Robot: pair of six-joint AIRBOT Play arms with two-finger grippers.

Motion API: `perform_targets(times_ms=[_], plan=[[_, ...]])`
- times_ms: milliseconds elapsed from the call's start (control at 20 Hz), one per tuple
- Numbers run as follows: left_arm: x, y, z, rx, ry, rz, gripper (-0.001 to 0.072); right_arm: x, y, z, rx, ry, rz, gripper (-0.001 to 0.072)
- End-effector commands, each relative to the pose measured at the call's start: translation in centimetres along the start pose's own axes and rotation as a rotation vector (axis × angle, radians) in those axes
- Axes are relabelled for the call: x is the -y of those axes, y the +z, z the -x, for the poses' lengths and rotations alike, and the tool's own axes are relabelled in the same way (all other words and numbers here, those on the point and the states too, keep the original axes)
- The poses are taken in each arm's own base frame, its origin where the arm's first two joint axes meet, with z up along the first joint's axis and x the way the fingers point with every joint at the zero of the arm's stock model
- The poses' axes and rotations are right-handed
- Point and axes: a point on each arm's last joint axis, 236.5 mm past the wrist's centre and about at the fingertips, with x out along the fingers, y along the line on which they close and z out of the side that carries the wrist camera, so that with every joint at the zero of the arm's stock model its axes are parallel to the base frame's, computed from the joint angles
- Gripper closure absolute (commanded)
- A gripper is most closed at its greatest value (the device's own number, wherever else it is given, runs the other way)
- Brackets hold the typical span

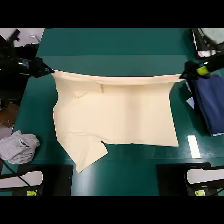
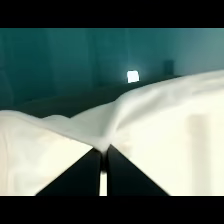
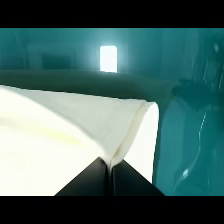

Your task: Fold the shirts.

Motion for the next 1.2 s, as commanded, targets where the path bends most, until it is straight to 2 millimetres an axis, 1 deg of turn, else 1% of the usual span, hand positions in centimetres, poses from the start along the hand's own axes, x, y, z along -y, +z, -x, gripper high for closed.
perform_targets(times_ms=[0,100,200,300,400,450,500,650,750,800,900,1000,1150], plan=[[-3.9,3.2,-3.5,0.132,0.075,0.002,0.0683,-0.3,4.6,-4.3,0.158,-0.003,-0.012,0.0701],[-4.7,5.3,-3.1,0.217,0.113,-0.032,0.0683,-1.0,7.4,-4.2,0.281,-0.005,0.005,0.0701],[-5.1,6.7,-2.6,0.273,0.138,-0.06,0.0684,-1.6,9.3,-3.8,0.365,-0.005,0.016,0.07],[-5.3,7.0,-2.5,0.284,0.147,-0.076,0.0683,-1.7,9.9,-3.6,0.396,-0.006,0.018,0.0701],[-5.0,6.2,-2.8,0.249,0.135,-0.09,0.0683,-1.7,9.5,-3.8,0.378,-0.005,0.019,0.0701],[-4.7,5.2,-3.0,0.206,0.123,-0.11,0.0683,-1.7,9.0,-3.9,0.353,-0.005,0.02,0.07],[-4.4,3.8,-3.3,0.144,0.106,-0.133,0.0683,-1.7,8.1,-4.3,0.311,-0.004,0.021,0.07],[-4.2,-1.0,-3.6,-0.06,0.086,-0.175,0.0683,-1.6,4.6,-5.1,0.159,-0.012,0.033,0.0701],[-5.0,-4.4,-3.1,-0.21,0.104,-0.196,0.0683,-0.5,2.0,-5.7,0.052,-0.073,0.067,0.0701],[-5.6,-5.8,-2.8,-0.268,0.122,-0.192,0.0683,0.1,0.5,-6.0,-0.007,-0.099,0.076,0.0701],[-7.0,-8.1,-2.4,-0.359,0.164,-0.175,0.0683,0.3,-2.1,-7.3,-0.092,-0.111,0.082,0.0701],[-8.5,-9.3,-2.6,-0.392,0.205,-0.175,0.0683,0.3,-3.5,-8.7,-0.124,-0.11,0.08,0.0701],[-9.9,-9.8,-3.6,-0.367,0.236,-0.156,0.0683,-0.5,-4.7,-10.2,-0.141,-0.099,0.089,0.0699]])
